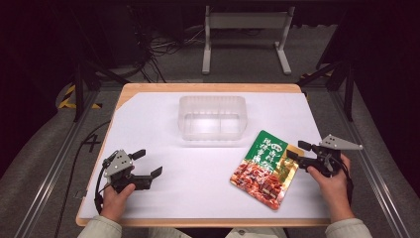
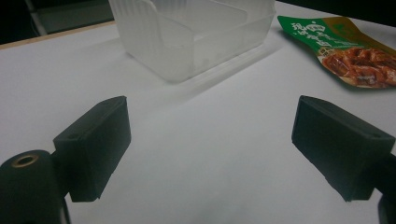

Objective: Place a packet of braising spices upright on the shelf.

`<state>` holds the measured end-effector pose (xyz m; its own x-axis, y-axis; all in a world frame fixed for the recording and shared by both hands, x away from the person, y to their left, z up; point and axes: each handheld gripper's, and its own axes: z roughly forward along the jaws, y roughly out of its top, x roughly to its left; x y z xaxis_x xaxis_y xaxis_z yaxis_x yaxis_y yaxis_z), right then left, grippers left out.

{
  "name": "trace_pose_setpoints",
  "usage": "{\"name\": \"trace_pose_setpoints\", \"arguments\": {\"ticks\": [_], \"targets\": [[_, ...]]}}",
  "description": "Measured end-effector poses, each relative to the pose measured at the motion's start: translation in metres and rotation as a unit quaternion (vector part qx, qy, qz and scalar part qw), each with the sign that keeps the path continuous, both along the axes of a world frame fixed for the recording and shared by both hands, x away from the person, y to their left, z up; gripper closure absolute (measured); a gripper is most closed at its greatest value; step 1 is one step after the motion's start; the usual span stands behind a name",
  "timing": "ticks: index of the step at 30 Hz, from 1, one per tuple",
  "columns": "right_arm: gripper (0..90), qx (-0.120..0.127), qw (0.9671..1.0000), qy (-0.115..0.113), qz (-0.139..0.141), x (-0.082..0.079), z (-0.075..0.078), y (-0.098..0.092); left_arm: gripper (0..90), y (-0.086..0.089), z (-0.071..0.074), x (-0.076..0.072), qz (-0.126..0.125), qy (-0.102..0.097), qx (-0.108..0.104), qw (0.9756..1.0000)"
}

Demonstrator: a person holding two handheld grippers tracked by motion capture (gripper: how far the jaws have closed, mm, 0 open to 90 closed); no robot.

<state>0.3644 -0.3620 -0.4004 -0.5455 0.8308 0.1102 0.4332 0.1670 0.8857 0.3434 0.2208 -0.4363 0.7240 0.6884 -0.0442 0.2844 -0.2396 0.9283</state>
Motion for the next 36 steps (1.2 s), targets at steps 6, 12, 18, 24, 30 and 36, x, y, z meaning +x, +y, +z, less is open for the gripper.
{"name": "trace_pose_setpoints", "arguments": {"ticks": [6,12,18,24,30,36], "targets": [[31.9,0.007,0.9997,0.012,-0.019,0.025,0.012,-0.002,12.4,0.000,-0.001,-0.001,-0.004,0.001,0.004,1.0000],[30.4,-0.004,0.9979,0.055,-0.034,0.043,0.009,-0.004,12.2,0.001,-0.002,0.000,-0.004,0.004,0.004,1.0000],[27.5,-0.012,0.9955,0.086,-0.038,0.055,0.002,-0.008,12.0,0.000,-0.002,0.000,-0.004,0.005,0.004,1.0000],[26.0,-0.046,0.9902,0.123,-0.048,0.060,-0.017,-0.011,12.0,0.000,-0.002,0.001,-0.005,0.006,0.004,1.0000],[24.8,-0.052,0.9872,0.146,-0.039,0.060,-0.029,-0.012,12.0,0.000,-0.002,0.001,-0.005,0.006,0.001,1.0000],[24.1,-0.044,0.9865,0.156,-0.025,0.057,-0.032,-0.011,11.7,0.000,-0.001,0.001,-0.010,0.002,-0.001,1.0000]]}}
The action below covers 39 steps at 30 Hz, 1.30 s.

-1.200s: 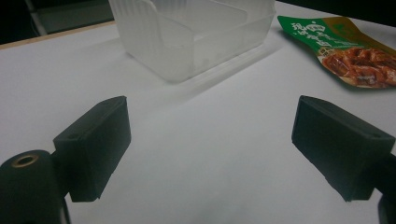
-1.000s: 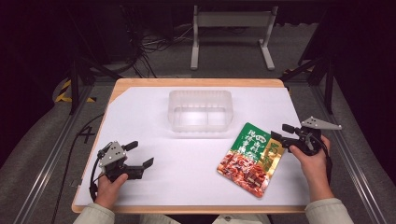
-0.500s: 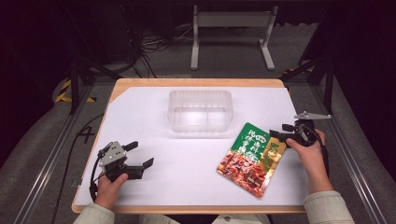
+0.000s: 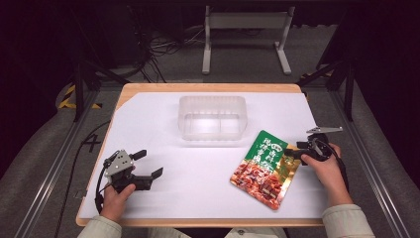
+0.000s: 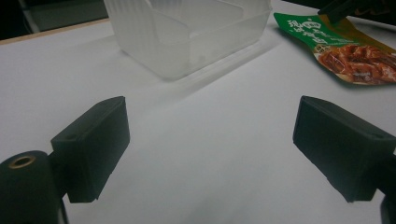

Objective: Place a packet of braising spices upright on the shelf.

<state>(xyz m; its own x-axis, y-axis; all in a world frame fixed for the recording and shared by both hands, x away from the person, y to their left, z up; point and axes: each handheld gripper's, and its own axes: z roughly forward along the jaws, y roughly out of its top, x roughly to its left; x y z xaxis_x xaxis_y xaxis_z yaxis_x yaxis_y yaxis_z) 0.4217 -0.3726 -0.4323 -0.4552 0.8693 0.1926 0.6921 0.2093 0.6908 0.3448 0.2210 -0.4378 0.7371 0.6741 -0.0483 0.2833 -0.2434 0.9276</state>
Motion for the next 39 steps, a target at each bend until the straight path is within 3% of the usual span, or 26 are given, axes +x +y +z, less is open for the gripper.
{"name": "trace_pose_setpoints", "arguments": {"ticks": [5,7,11,14,20,25,29,32,33,35,39], "targets": [[28.1,0.020,0.9996,0.008,0.020,-0.003,0.002,0.003,11.5,0.000,0.000,0.000,-0.003,0.001,-0.003,1.0000],[32.2,0.023,0.9996,0.001,0.017,-0.005,0.005,0.003,11.3,0.000,0.000,0.000,-0.004,0.001,-0.004,1.0000],[39.4,0.060,0.9977,-0.018,0.024,-0.012,0.014,0.003,11.1,0.000,0.000,0.000,-0.006,0.001,-0.003,1.0000],[43.2,0.070,0.9965,-0.027,0.037,-0.016,0.020,0.006,11.1,-0.001,0.000,0.000,-0.007,0.001,-0.004,1.0000],[50.9,0.053,0.9961,-0.017,0.069,-0.020,0.019,0.013,11.1,-0.001,0.000,0.000,-0.010,0.002,-0.003,0.9999],[61.7,0.034,0.9968,-0.013,0.071,-0.020,0.015,0.014,11.1,-0.001,0.000,0.001,-0.010,0.001,-0.003,0.9999],[64.3,0.025,0.9973,-0.020,0.066,-0.019,0.011,0.013,11.1,-0.002,-0.001,0.001,-0.010,0.003,-0.003,0.9999],[69.6,-0.009,0.9976,-0.031,0.061,-0.018,0.007,0.015,11.1,-0.002,-0.001,0.001,-0.009,0.004,-0.003,0.9999],[69.6,-0.009,0.9976,-0.031,0.061,-0.018,0.007,0.015,11.1,-0.002,-0.001,0.001,-0.009,0.004,-0.003,0.9999],[82.1,-0.029,0.9972,-0.039,0.056,-0.018,0.008,0.015,11.1,-0.002,-0.001,0.001,-0.009,0.004,-0.002,0.9999],[90.0,-0.018,0.9975,-0.037,0.059,-0.020,0.014,0.013,11.1,-0.001,-0.001,0.001,-0.009,0.002,0.001,1.0000]]}}
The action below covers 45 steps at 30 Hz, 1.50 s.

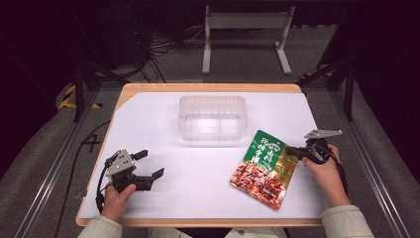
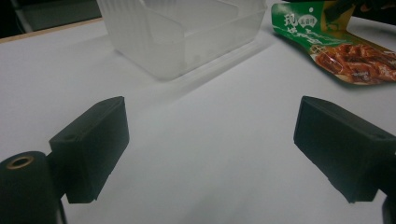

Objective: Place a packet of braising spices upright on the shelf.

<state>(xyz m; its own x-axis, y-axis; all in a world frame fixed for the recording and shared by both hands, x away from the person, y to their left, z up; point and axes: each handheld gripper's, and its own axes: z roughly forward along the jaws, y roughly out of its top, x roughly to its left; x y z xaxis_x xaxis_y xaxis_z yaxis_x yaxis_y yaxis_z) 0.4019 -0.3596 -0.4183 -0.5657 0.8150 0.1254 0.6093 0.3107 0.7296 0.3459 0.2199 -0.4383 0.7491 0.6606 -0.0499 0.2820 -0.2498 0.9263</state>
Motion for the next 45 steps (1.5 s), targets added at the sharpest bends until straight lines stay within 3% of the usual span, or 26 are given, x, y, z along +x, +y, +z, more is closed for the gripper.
{"name": "trace_pose_setpoints", "arguments": {"ticks": [3,10,11,22,28,45], "targets": [[90.0,0.017,0.9998,0.000,0.005,-0.004,0.010,0.001,11.2,0.000,0.000,0.000,0.001,0.001,-0.001,1.0000],[90.0,0.042,0.9988,-0.023,0.008,-0.014,0.032,0.005,11.2,0.000,0.000,0.000,0.003,0.000,-0.003,1.0000],[90.0,0.050,0.9982,-0.033,0.010,-0.019,0.041,0.006,11.2,0.001,0.000,0.000,0.004,-0.001,0.000,1.0000],[90.0,0.063,0.9946,-0.078,0.029,-0.046,0.082,0.016,11.1,0.001,0.000,-0.001,0.009,0.002,-0.001,1.0000],[90.0,0.065,0.9913,-0.098,0.060,-0.063,0.107,0.026,11.2,0.001,0.000,-0.001,0.007,0.000,0.002,1.0000],[90.0,0.073,0.9811,-0.138,0.115,-0.084,0.139,0.047,11.1,0.001,0.000,-0.001,0.009,0.002,0.002,1.0000]]}}
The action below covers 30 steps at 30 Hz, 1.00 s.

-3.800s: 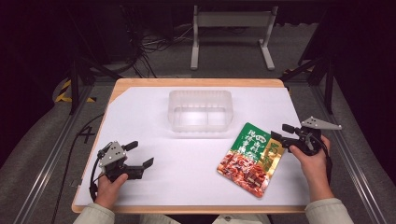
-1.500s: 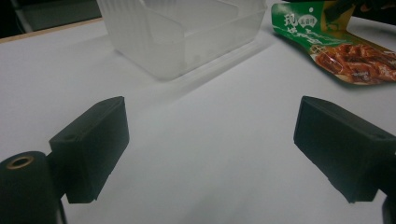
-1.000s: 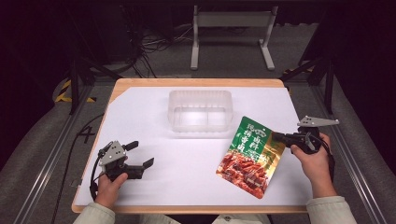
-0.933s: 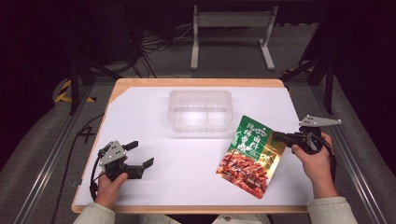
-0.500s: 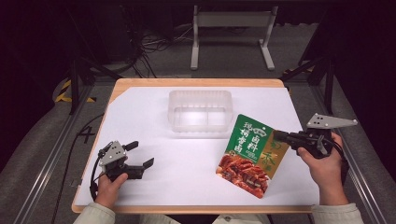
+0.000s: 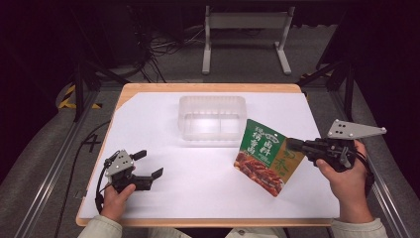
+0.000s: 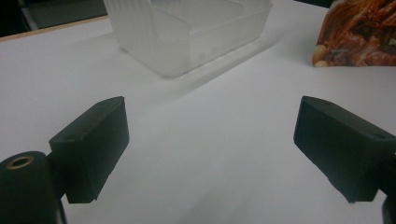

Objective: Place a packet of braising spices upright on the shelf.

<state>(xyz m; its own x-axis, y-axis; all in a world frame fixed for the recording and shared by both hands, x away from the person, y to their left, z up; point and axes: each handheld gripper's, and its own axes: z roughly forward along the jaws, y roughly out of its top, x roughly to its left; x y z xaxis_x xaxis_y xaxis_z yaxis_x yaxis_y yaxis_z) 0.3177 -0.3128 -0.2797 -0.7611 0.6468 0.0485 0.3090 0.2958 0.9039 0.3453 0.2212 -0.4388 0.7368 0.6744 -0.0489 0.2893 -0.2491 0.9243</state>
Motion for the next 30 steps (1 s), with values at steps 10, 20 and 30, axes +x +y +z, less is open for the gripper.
{"name": "trace_pose_setpoints", "arguments": {"ticks": [10,20,30], "targets": [[90.0,-0.019,0.9997,-0.012,-0.013,0.010,0.014,-0.001,11.2,0.000,0.000,0.000,0.000,0.001,0.000,1.0000],[90.0,-0.003,0.9997,-0.014,-0.017,0.019,0.028,-0.006,11.1,0.000,0.000,0.000,0.001,0.001,0.002,1.0000],[90.0,0.005,0.9997,-0.023,-0.008,0.023,0.047,0.000,11.1,0.000,0.000,0.000,0.001,0.001,0.004,1.0000]]}}
